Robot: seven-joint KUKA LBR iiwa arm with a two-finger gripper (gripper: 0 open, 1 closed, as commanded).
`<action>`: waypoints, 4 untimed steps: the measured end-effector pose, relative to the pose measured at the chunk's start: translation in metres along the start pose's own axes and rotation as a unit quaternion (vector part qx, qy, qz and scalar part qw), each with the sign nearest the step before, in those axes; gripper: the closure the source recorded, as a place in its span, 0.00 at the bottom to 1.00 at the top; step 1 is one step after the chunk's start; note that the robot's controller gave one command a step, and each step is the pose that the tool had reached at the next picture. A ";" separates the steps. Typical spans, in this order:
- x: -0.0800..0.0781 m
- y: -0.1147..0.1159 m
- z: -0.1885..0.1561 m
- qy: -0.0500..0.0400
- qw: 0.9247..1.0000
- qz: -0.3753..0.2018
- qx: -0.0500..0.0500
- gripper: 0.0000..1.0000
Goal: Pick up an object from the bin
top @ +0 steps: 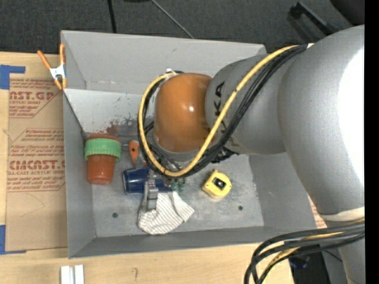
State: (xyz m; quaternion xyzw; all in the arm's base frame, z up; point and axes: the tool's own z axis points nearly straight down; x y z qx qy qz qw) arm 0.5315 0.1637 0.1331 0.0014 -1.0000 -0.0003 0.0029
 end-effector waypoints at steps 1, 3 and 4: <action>-0.002 -0.001 -0.005 -0.003 1.000 0.001 -0.001 0.00; -0.014 -0.031 0.041 -0.006 0.997 -0.076 -0.001 1.00; 0.000 -0.039 -0.102 -0.005 0.999 -0.050 0.000 1.00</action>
Offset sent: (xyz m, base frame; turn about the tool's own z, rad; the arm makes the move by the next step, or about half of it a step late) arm 0.0121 -0.0326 -0.0420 -0.1526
